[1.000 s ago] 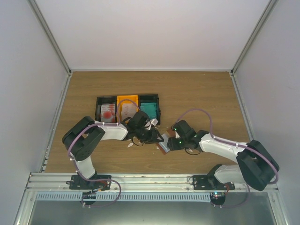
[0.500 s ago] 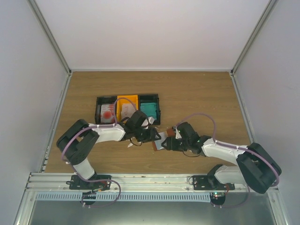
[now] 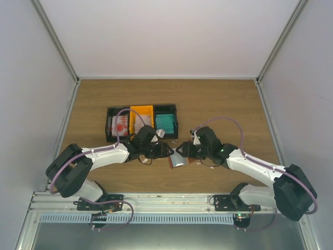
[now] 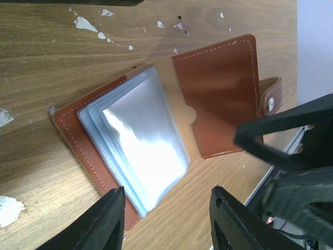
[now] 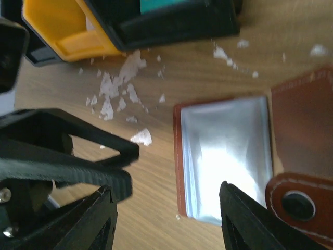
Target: Put the credit cards into the card holder
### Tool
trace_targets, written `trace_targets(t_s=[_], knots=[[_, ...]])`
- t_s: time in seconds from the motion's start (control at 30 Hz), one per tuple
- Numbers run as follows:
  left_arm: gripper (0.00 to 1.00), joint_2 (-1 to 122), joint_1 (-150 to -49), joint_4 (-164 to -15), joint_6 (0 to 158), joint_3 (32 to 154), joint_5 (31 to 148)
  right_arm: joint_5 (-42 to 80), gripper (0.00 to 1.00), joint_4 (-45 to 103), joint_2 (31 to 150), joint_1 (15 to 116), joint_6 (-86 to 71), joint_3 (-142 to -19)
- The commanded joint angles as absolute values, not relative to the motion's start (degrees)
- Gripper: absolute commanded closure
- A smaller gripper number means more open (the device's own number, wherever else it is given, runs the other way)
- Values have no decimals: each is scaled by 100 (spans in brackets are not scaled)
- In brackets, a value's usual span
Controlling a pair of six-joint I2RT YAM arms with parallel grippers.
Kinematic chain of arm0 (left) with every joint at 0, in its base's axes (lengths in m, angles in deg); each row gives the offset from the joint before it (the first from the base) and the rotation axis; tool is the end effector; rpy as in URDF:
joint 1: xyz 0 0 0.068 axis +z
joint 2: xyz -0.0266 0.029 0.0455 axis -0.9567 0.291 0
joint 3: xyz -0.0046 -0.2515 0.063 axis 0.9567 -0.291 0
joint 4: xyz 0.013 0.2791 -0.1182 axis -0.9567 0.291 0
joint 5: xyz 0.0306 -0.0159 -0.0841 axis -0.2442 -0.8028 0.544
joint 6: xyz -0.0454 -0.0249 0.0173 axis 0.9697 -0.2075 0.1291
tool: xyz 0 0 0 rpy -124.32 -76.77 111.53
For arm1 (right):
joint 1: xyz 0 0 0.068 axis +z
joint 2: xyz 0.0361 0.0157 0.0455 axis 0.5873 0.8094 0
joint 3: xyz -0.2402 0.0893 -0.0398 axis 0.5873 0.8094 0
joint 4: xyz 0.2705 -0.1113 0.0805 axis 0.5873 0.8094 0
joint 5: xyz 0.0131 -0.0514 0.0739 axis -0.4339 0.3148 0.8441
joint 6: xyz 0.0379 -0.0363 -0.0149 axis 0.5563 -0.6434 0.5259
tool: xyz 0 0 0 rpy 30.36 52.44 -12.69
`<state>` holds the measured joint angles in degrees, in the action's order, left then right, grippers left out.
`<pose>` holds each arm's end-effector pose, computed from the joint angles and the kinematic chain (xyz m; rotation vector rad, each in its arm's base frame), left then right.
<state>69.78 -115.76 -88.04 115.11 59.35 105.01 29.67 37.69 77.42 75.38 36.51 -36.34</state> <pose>0.2222 -0.2251 0.1206 0.1201 2.6407 -1.1585 0.2010 0.1802 0.1410 0.0886 2.6311 1.0467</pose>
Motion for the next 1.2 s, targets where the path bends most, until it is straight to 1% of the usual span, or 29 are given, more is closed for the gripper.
trace_targets(t_s=[0.0, 0.2, 0.33, 0.6, 0.67, 0.83, 0.97, 1.1, 1.17], knots=[[53, 6908, -11615, -8934, 11520, 5982, 10420, 2150, 45, 4701, 7793, 7637, 3045, -4108], [50, 7044, -11615, -9231, 11650, 5932, 10726, 1356, 42, 5283, 8287, 7692, 2465, -4328], [48, 7161, -11617, -9380, 11706, 5937, 10829, 843, 35, 5433, 8594, 7696, 2184, -4358], [48, 7329, -11624, -9547, 11775, 5995, 10935, 1061, 20, 5083, 8959, 7851, 1779, -4241], [48, 7314, -11624, -9561, 11796, 5987, 10935, 1053, 18, 5060, 9028, 7936, 1769, -4241], [48, 7286, -11628, -9638, 11852, 5977, 10932, 988, 17, 5065, 9212, 8111, 1859, -4198], [48, 7534, -11641, -9803, 11973, 6028, 11014, 1044, 17, 4966, 9237, 8150, 2052, -4048], [50, 7814, -11667, -9974, 12191, 6072, 11029, 1293, 22, 4711, 9128, 8148, 2239, -3857], [51, 7951, -11681, -10115, 12281, 6081, 11080, 1316, 25, 4626, 9113, 8145, 2325, -3782]])
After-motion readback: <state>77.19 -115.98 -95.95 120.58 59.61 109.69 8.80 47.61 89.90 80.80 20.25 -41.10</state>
